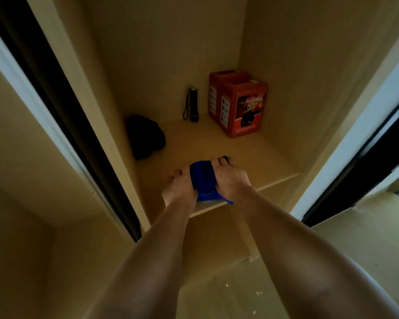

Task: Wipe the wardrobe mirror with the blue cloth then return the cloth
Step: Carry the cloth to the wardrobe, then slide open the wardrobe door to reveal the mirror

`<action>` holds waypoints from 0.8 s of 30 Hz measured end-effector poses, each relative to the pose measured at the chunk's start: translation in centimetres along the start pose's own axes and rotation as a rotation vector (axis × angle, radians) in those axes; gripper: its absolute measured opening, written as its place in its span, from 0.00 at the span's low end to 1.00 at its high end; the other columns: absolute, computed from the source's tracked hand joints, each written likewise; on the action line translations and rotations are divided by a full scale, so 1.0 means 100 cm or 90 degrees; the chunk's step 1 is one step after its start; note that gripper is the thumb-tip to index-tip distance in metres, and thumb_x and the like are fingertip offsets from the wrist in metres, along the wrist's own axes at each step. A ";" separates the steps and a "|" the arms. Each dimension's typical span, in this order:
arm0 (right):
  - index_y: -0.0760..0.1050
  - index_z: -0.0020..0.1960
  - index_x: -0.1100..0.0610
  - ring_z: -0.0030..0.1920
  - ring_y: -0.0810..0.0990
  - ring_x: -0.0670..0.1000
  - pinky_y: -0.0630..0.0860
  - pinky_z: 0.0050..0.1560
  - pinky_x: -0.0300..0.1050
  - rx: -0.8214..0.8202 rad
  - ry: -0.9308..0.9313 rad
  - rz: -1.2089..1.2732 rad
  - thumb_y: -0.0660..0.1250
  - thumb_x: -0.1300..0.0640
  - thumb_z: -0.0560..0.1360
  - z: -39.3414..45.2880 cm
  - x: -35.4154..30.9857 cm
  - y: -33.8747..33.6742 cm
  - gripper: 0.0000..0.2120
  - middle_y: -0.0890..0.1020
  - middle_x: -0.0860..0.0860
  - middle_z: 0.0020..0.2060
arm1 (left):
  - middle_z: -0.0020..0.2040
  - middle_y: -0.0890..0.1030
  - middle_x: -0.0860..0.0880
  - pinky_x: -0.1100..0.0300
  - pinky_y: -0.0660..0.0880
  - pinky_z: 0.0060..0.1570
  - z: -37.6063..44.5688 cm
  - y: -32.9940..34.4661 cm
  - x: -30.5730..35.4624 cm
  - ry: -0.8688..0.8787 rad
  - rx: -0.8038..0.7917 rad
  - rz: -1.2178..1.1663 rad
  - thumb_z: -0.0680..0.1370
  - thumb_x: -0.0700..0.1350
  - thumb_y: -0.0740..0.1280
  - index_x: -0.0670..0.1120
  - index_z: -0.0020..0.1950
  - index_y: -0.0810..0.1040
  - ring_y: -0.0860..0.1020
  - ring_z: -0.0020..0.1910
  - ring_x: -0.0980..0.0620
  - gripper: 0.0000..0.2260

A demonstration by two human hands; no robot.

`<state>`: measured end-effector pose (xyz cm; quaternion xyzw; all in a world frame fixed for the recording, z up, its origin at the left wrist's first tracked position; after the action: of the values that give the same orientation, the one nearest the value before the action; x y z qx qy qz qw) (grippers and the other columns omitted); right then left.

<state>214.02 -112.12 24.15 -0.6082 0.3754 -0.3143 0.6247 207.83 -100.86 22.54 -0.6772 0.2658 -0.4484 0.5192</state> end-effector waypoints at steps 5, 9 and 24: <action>0.61 0.72 0.54 0.70 0.60 0.60 0.66 0.67 0.53 0.004 -0.007 -0.155 0.62 0.60 0.76 0.023 -0.008 0.002 0.25 0.59 0.57 0.71 | 0.68 0.65 0.47 0.53 0.75 0.49 0.021 0.014 -0.011 0.003 0.022 -0.029 0.77 0.46 0.65 0.50 0.71 0.59 0.66 0.66 0.47 0.25; 0.60 0.73 0.56 0.64 0.67 0.56 0.72 0.57 0.47 -0.032 0.058 -0.147 0.60 0.58 0.78 0.025 -0.010 0.019 0.25 0.63 0.57 0.68 | 0.71 0.59 0.46 0.53 0.66 0.62 0.026 0.018 -0.018 -0.001 0.046 0.055 0.77 0.49 0.65 0.54 0.73 0.60 0.61 0.68 0.47 0.26; 0.45 0.77 0.57 0.73 0.59 0.58 0.62 0.69 0.51 -0.159 0.043 -0.029 0.60 0.53 0.79 0.001 -0.013 0.041 0.35 0.55 0.56 0.76 | 0.74 0.58 0.46 0.50 0.68 0.63 0.003 0.020 -0.020 -0.030 -0.064 0.067 0.79 0.49 0.61 0.50 0.77 0.47 0.62 0.70 0.45 0.31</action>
<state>213.12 -110.70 20.16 -0.6787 0.4187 -0.2996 0.5238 207.40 -99.77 19.95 -0.6982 0.3110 -0.3903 0.5134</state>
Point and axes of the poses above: each hand's wrist, its own z-axis towards the middle knuckle, its own y-axis out of the palm, x = y × z, the point moved 5 cm from there along z, towards the middle knuckle
